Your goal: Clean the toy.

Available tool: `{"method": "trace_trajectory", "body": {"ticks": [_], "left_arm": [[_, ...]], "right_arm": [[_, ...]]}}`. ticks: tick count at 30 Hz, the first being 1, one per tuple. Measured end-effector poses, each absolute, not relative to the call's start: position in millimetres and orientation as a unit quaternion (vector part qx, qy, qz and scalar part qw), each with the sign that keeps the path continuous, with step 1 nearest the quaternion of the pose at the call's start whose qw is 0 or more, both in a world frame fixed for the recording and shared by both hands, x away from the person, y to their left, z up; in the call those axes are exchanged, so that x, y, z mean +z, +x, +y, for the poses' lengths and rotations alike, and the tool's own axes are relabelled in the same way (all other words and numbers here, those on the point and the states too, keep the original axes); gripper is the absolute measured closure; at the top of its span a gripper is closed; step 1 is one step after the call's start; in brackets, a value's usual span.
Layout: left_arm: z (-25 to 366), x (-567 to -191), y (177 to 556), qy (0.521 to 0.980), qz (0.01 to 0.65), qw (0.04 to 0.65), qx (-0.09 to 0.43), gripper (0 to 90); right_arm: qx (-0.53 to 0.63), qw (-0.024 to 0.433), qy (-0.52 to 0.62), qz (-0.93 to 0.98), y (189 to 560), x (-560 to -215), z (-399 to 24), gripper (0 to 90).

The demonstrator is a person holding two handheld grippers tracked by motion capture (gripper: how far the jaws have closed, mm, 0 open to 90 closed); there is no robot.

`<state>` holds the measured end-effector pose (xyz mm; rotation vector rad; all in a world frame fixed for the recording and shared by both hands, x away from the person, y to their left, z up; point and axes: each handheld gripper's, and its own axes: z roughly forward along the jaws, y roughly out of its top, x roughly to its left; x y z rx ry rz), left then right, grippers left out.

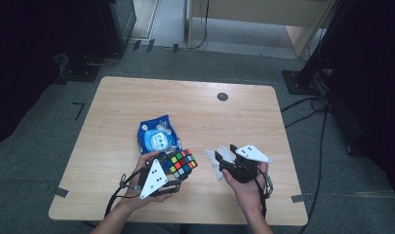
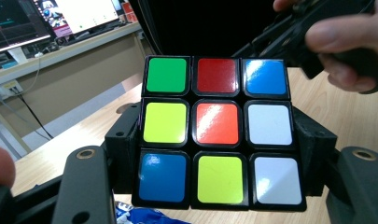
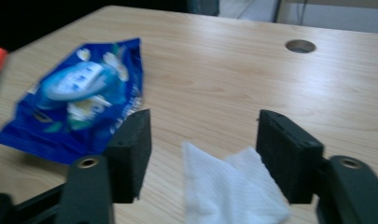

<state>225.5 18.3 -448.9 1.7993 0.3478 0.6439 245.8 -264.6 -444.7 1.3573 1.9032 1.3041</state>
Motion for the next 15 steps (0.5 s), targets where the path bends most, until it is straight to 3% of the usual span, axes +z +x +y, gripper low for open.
{"method": "trace_trajectory", "body": {"ticks": [7, 10, 15], "left_arm": [[18.2, -451.8, 228.2, 0.762, 0.161, 0.561, 0.28, 34.0], [14.3, -452.8, 226.5, 0.759, 0.165, 0.559, 0.29, 34.0], [7.6, -451.9, 221.8, 0.752, 0.166, 0.558, 0.309, 34.0]], "right_arm": [[0.609, 0.073, 0.451, 0.649, 229.5, -419.9, -246.7, 26.1], [0.61, 0.043, 0.454, 0.648, 225.7, -418.2, -232.2, 20.1], [0.616, -0.021, 0.472, 0.63, 228.3, -429.6, -217.5, 19.8]]}}
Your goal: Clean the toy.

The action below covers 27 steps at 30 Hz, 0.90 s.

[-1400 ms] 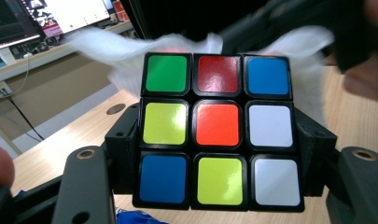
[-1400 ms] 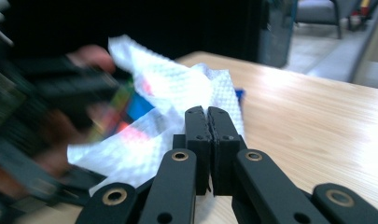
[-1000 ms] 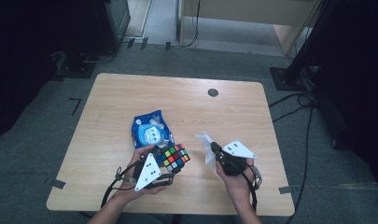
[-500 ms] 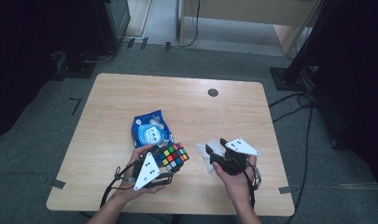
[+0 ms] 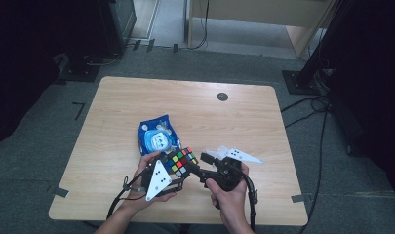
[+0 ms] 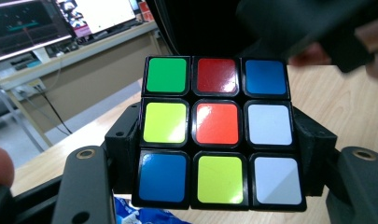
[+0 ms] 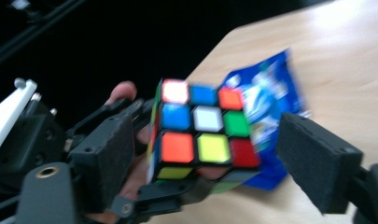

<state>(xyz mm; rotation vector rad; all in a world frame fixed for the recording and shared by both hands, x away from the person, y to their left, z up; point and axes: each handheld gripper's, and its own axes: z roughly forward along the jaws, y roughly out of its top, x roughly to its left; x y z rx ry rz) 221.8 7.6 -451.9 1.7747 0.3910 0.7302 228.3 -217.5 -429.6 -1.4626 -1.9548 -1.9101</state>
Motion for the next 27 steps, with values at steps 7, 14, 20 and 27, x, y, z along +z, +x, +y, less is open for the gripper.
{"method": "trace_trajectory", "body": {"ticks": [7, 14, 20, 27], "left_arm": [[6.4, -452.4, 220.9, 0.748, 0.173, 0.563, 0.306, 33.9], [5.0, -455.0, 222.7, 0.755, 0.173, 0.559, 0.296, 33.8], [6.0, -454.9, 221.9, 0.764, 0.153, 0.555, 0.292, 30.1], [6.6, -460.3, 221.4, 0.782, 0.121, 0.528, 0.308, 26.8]], "right_arm": [[-0.623, 0.06, -0.485, -0.611, 231.6, -443.0, -214.2, 32.2], [-0.623, 0.062, -0.493, -0.604, 230.9, -444.5, -217.1, 34.5], [-0.612, 0.043, -0.491, -0.619, 231.0, -436.7, -221.4, 34.7], [-0.605, 0.039, -0.493, -0.624, 235.8, -426.9, -237.6, 34.7]]}}
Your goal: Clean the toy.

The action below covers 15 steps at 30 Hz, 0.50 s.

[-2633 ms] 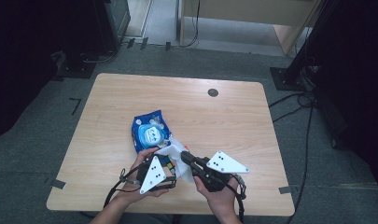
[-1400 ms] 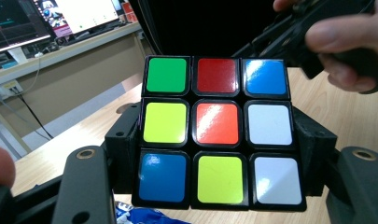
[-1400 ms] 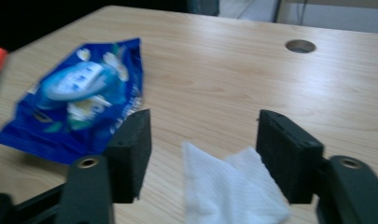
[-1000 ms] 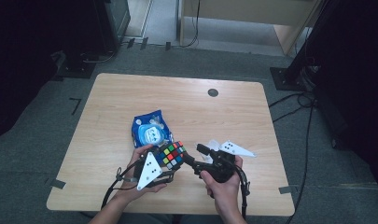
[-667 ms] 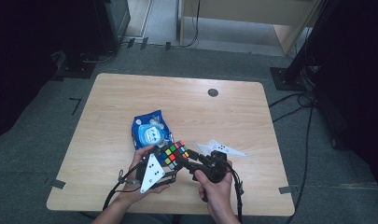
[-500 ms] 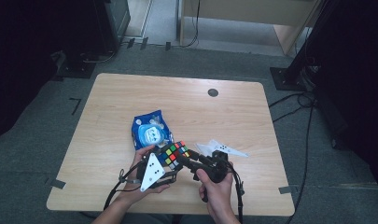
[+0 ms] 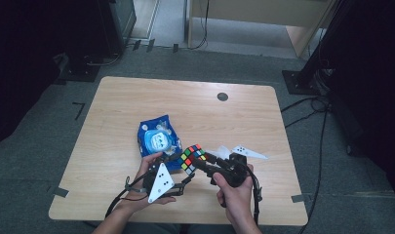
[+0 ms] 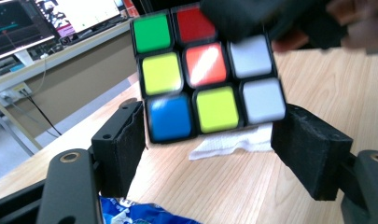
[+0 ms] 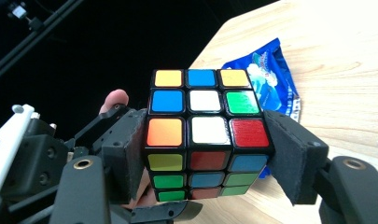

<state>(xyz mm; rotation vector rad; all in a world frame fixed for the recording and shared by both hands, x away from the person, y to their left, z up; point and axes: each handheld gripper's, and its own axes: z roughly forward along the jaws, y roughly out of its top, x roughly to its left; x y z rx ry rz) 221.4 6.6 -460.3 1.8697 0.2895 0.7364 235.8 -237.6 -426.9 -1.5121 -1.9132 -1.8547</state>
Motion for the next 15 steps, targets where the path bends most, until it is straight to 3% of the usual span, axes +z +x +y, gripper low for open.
{"method": "trace_trajectory", "body": {"ticks": [8, 15], "left_arm": [[4.3, -465.3, 220.2, 0.791, 0.099, 0.496, 0.344, 26.4], [0.3, -467.2, 216.1, 0.798, 0.084, 0.483, 0.352, 25.1]], "right_arm": [[-0.578, 0.067, -0.479, -0.657, 238.8, -421.3, -241.5, 34.7], [-0.561, 0.065, -0.463, -0.683, 239.3, -419.6, -236.0, 34.6]]}}
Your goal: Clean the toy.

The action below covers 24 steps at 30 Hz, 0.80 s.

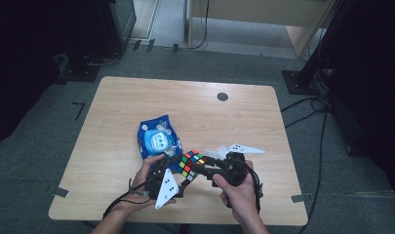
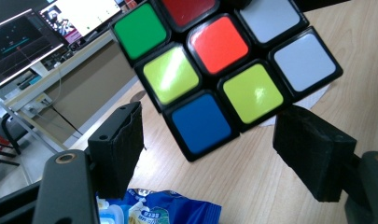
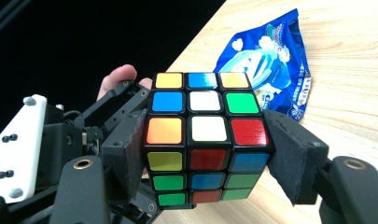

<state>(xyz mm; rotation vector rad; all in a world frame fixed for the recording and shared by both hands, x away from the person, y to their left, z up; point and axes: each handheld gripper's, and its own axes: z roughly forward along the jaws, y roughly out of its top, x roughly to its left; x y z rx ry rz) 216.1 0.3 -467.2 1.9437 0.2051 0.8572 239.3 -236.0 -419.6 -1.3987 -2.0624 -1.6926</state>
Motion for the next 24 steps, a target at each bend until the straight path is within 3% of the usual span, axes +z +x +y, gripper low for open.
{"method": "trace_trajectory", "body": {"ticks": [11, 24], "left_arm": [[-6.8, -467.6, 211.8, 0.801, 0.076, 0.476, 0.355, 19.0], [-10.0, -468.8, 208.3, 0.8, 0.065, 0.473, 0.364, 18.3]], "right_arm": [[-0.54, 0.058, -0.448, -0.71, 239.2, -417.0, -232.4, 34.6], [-0.529, 0.069, -0.451, -0.716, 240.7, -417.5, -231.6, 34.6]]}}
